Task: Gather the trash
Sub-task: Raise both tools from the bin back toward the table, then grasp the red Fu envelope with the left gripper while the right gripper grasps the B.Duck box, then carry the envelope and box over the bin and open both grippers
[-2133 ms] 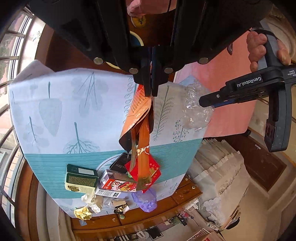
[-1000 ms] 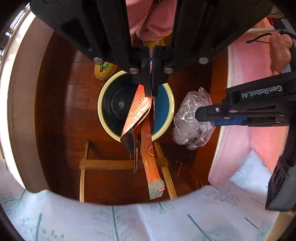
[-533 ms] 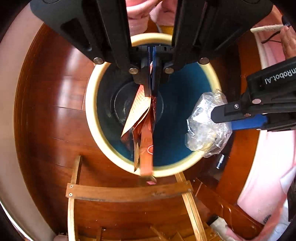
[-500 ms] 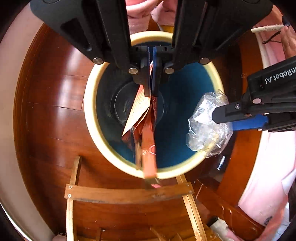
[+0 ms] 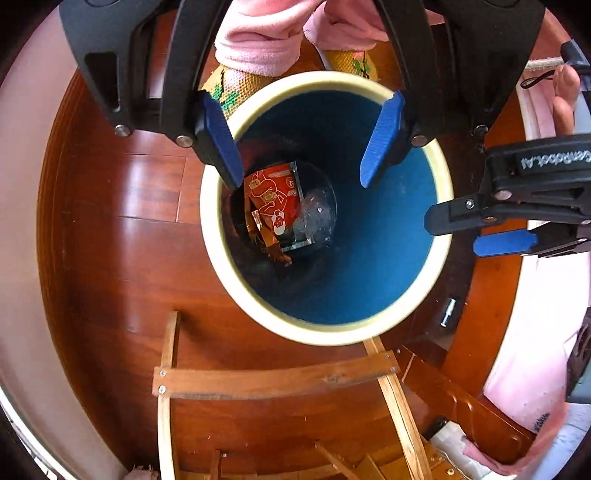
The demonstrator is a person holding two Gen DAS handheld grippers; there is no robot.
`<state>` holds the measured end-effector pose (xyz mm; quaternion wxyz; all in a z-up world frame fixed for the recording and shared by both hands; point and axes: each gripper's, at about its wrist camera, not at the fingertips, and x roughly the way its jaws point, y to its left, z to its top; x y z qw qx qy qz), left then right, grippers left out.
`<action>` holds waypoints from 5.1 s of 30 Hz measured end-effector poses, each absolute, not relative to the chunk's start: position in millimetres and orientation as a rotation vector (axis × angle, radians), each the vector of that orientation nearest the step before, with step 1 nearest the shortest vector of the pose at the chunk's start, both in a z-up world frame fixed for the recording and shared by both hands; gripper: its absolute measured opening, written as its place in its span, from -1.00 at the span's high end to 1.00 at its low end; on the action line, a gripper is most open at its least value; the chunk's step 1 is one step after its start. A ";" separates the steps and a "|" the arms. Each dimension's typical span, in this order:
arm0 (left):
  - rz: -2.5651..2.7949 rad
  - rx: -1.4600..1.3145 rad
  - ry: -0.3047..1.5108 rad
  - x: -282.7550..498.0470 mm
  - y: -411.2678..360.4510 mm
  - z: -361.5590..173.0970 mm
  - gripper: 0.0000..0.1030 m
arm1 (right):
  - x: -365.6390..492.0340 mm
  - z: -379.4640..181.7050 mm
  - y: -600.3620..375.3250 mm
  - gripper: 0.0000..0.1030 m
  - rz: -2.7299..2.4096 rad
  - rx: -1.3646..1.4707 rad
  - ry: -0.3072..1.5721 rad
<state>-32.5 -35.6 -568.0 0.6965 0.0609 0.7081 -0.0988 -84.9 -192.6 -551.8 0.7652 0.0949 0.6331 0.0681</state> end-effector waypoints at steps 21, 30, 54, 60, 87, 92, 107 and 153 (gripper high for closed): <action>-0.316 0.050 1.225 -75.9 3.5 -161.5 -0.42 | -112.1 -191.7 -170.8 -0.19 0.091 0.215 1.152; -0.343 0.039 1.062 -108.3 24.9 -16.7 -0.43 | -145.5 -32.8 -161.1 -0.19 0.072 0.230 0.968; -0.281 -0.032 0.986 -47.8 35.1 108.2 -0.43 | -123.2 127.8 -191.3 -0.19 0.012 0.209 0.697; -0.250 -0.027 0.994 30.2 2.4 98.6 -0.43 | -39.1 113.0 -217.4 -0.19 0.051 0.195 0.705; 0.157 -0.146 1.398 413.4 -127.7 -118.0 -0.43 | 332.6 -37.6 -334.6 -0.01 0.343 0.085 1.031; 0.200 -0.125 1.439 424.4 -127.2 -135.2 -0.22 | 340.0 -50.1 -324.2 -0.01 0.392 0.055 1.058; 0.155 -0.301 1.406 399.2 -70.7 -106.1 0.78 | 400.7 -97.5 -269.7 -0.02 0.533 -0.075 1.187; 0.259 -0.402 1.323 287.1 17.4 -57.2 0.97 | 420.6 -143.3 -208.1 0.05 0.553 -0.313 1.314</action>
